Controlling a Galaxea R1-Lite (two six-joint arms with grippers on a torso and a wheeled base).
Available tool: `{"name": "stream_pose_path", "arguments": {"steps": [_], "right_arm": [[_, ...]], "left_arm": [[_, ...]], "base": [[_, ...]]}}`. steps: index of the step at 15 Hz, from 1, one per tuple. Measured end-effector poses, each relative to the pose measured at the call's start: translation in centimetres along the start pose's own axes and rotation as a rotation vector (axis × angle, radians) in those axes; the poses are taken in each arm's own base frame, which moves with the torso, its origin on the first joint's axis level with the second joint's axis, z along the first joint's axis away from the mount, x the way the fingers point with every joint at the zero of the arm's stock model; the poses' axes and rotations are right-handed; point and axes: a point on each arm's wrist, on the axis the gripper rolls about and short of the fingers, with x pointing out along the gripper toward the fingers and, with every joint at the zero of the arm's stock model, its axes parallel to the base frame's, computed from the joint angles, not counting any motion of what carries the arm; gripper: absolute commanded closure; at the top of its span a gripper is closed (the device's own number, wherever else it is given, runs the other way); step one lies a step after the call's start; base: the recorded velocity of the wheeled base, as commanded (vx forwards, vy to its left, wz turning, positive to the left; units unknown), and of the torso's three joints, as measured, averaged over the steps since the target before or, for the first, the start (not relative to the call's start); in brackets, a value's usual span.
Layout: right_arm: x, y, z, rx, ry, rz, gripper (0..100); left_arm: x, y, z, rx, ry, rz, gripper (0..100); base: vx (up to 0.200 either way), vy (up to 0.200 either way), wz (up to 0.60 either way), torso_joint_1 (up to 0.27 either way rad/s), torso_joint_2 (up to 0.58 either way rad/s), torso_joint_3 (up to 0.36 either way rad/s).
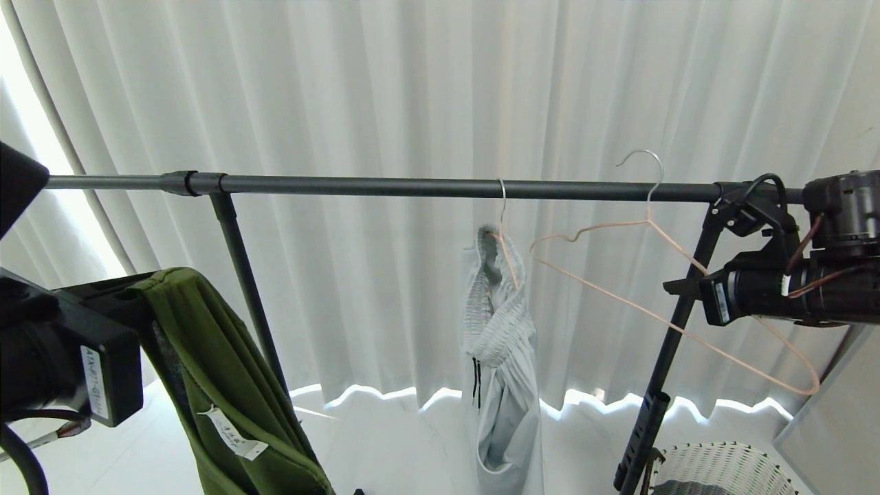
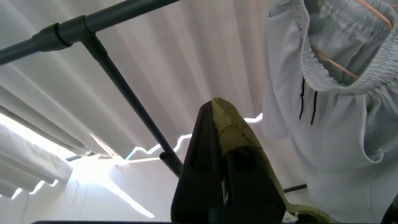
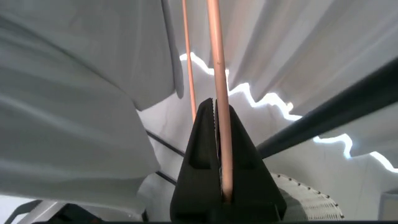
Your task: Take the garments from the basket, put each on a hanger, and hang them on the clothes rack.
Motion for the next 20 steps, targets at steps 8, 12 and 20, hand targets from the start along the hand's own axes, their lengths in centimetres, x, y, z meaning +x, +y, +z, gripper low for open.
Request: {"name": "stream_pose_path", "arguments": {"steps": [8, 12, 20], "right_arm": [[-6.5, 1.8, -1.2, 0.020, -0.080, -0.133, 100], [-9.1, 2.8, -2.7, 0.018, -0.092, -0.154, 100], [-13.6, 4.7, -6.3, 0.017, -0.083, -0.155, 100]], "left_arm": [[-0.2, 1.2, -1.6, 0.064, 0.042, 0.084, 100], [-0.1, 1.3, -2.2, 0.065, 0.061, 0.098, 100], [0.3, 1.0, -4.0, 0.086, 0.127, 0.105, 100]], "base": [[-0.050, 0.000, 0.00, 0.001, 0.00, 0.001], [-0.200, 0.000, 0.00, 0.006, 0.00, 0.001], [-0.200, 0.000, 0.00, -0.001, 0.00, 0.004]]}}
